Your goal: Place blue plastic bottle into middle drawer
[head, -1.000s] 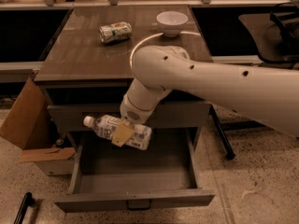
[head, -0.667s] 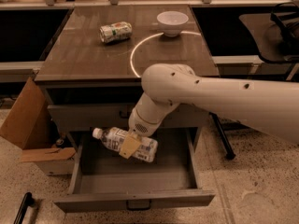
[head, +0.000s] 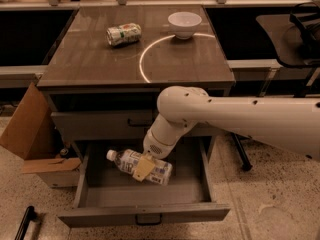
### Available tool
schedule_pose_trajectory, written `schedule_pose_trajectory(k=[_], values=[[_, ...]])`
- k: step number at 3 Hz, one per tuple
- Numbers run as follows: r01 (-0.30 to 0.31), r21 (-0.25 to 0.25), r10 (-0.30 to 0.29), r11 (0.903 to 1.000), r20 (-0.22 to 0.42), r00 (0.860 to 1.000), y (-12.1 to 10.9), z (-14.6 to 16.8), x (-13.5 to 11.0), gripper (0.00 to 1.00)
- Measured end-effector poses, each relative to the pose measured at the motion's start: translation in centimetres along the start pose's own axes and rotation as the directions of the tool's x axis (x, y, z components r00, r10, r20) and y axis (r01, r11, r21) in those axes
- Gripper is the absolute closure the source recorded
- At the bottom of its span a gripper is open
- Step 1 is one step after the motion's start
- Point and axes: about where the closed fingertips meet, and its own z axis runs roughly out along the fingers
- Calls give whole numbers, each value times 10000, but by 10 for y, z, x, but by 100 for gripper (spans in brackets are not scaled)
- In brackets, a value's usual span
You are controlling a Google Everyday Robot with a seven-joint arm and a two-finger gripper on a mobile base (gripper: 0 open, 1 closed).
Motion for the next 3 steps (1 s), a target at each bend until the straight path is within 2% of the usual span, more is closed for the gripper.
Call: schedule_pose_trajectory(k=[1,2,3], values=[[-43,444,38,9990,118,9999,-18,20,23,100],[-411,1254,349,9913,520,9980,-45,43,37,100],[-942,1827,805,9787,809,9935,-70,62,45,100]])
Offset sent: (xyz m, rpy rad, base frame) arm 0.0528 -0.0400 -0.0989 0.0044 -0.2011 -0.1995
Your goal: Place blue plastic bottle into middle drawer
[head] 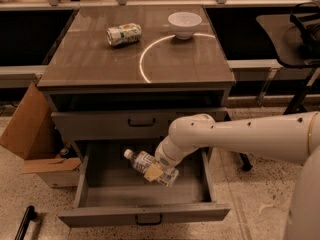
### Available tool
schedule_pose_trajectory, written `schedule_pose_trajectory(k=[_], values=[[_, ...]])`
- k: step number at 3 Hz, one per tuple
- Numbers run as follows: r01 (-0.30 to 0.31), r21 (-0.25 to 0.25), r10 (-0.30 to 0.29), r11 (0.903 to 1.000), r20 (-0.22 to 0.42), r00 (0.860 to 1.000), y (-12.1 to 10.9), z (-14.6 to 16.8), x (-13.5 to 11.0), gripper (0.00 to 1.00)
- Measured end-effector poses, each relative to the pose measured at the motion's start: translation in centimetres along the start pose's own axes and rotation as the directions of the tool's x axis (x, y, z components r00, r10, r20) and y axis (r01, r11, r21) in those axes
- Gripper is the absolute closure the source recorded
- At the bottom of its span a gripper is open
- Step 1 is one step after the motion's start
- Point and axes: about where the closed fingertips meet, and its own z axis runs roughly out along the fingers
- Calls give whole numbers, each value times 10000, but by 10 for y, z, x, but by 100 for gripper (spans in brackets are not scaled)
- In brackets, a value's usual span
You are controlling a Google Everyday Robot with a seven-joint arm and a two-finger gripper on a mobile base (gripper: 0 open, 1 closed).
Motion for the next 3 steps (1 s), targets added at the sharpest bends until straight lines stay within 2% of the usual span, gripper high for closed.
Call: schedule_pose_trajectory(k=[1,2,3], values=[[-525,407,531,9978,-143,9985,-17,24,10,100],[-1228,537,1233,9910,-54,9924,-33,45,22,100],[-1881,403,1874,9813,206,9821,-45,66,33,100]])
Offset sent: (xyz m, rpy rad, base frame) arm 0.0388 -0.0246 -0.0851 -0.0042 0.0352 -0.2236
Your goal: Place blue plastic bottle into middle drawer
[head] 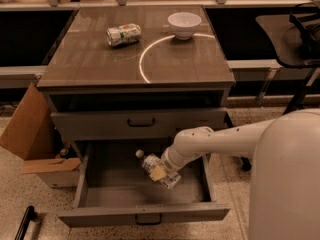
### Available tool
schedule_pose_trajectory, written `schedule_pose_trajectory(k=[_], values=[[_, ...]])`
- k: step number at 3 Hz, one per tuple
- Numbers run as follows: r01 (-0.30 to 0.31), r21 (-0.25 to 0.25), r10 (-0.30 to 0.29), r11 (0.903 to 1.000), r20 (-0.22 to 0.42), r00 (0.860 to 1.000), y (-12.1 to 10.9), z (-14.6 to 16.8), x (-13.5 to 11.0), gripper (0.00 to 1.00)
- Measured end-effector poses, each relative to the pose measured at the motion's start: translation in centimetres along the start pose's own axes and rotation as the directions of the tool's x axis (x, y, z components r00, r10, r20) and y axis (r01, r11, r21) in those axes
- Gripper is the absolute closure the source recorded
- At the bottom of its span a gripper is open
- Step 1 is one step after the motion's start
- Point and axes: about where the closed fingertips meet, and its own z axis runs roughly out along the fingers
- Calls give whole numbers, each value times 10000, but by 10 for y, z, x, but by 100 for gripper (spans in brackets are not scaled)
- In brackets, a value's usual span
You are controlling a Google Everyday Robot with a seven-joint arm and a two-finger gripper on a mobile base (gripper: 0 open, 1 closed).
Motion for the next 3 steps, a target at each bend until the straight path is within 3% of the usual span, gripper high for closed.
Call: schedule_pose_trajectory(k=[1,2,3], values=[[-547,-211,549,9983,91,9985,-10,20,10,100],[-901,-522,903,9946,28,9959,-15,38,17,85],[-1070,-752,1071,9914,-25,9942,-18,50,20,61]])
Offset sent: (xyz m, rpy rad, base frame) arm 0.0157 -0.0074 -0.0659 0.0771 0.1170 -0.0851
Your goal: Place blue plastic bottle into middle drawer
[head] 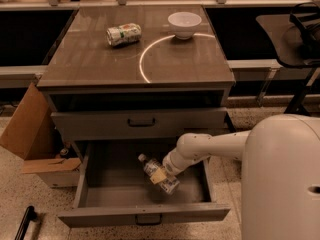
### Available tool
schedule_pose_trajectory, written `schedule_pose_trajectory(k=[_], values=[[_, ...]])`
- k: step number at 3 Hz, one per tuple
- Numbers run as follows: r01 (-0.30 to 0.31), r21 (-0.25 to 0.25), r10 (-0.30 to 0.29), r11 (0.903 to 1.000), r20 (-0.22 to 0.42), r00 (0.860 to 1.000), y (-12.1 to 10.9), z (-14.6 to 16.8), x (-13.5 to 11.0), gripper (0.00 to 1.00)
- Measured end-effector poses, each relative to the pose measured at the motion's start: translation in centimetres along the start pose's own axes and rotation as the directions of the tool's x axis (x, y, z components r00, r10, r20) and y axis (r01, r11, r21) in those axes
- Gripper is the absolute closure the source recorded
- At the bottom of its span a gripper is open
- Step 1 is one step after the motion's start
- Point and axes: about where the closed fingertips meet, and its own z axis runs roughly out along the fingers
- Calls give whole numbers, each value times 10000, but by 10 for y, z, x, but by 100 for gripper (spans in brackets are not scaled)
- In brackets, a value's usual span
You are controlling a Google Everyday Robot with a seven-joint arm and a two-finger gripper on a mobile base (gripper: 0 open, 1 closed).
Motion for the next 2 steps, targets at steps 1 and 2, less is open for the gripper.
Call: schedule_pose_trajectory(k=[1,2], values=[[-56,-102,56,9999,-3,10000,-1,5,2,38],[-82,-94,82,9999,23,10000,-1,2,7,15]])
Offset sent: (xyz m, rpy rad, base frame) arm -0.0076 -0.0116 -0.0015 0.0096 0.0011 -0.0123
